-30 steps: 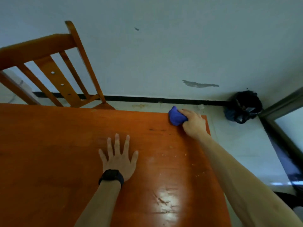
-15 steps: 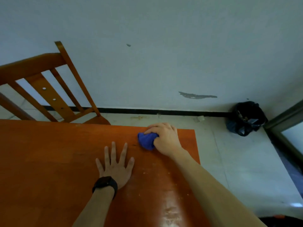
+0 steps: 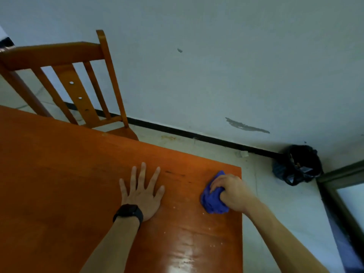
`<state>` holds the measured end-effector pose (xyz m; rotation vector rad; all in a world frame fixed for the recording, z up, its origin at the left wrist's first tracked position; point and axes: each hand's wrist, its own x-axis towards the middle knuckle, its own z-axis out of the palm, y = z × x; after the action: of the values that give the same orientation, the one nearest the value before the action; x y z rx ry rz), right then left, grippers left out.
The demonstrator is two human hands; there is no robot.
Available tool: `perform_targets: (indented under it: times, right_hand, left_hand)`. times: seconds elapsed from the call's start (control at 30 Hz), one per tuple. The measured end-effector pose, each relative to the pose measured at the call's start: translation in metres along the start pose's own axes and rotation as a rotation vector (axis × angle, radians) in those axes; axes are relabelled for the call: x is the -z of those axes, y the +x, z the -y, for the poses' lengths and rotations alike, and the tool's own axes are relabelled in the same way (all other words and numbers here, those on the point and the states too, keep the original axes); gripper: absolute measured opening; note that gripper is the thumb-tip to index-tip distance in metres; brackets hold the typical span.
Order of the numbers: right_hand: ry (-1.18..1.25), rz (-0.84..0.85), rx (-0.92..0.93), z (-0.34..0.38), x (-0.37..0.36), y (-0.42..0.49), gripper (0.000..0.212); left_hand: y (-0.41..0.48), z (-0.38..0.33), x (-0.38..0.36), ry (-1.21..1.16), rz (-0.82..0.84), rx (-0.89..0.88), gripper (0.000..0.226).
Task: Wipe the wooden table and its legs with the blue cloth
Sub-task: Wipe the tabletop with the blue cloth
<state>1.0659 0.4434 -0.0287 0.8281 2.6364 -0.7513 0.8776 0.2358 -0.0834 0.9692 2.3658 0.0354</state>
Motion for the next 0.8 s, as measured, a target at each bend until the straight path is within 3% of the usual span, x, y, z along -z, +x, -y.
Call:
perform_targets:
  times: [0.13,0.23,0.3,0.37,0.43,0.5,0.57,0.67,0.8]
  right_hand:
    - [0.035,-0.221,0.031,0.037,0.012,0.044,0.044]
    - [-0.001,-0.219,0.088,0.065,-0.014,0.062,0.045]
    - [0.102,-0.227,0.065,0.056,-0.034,0.052,0.045]
    - [0.177,-0.341,0.031,0.031,-0.047,0.026,0.044]
    - [0.128,-0.399,-0.099,0.005,-0.043,-0.002,0.038]
    - [0.027,-0.345,-0.299,-0.003,-0.03,-0.021,0.03]
    - [0.029,-0.349,-0.372,0.01,-0.025,-0.021,0.028]
    - [0.273,-0.428,-0.2,0.068,-0.041,0.001,0.041]
    - [0.189,-0.3,0.038,0.156,-0.073,0.031,0.057]
  left_hand:
    - [0.003,0.001,-0.001,-0.001,0.001,-0.002,0.062]
    - [0.004,0.002,-0.003,-0.003,-0.009,0.006,0.063]
    - [0.003,0.002,-0.003,-0.011,-0.013,0.004,0.062]
    - [0.002,0.003,-0.002,-0.019,-0.008,-0.012,0.062]
    - [0.001,0.004,-0.002,-0.021,-0.012,-0.035,0.061]
    - [0.001,0.005,-0.001,-0.026,-0.014,-0.052,0.061]
    - [-0.002,0.007,0.002,-0.059,0.005,-0.079,0.059]
    - [-0.008,0.022,0.007,-0.237,-0.039,-0.153,0.056]
    - [-0.026,0.082,0.011,-0.255,-0.309,-0.108,0.053]
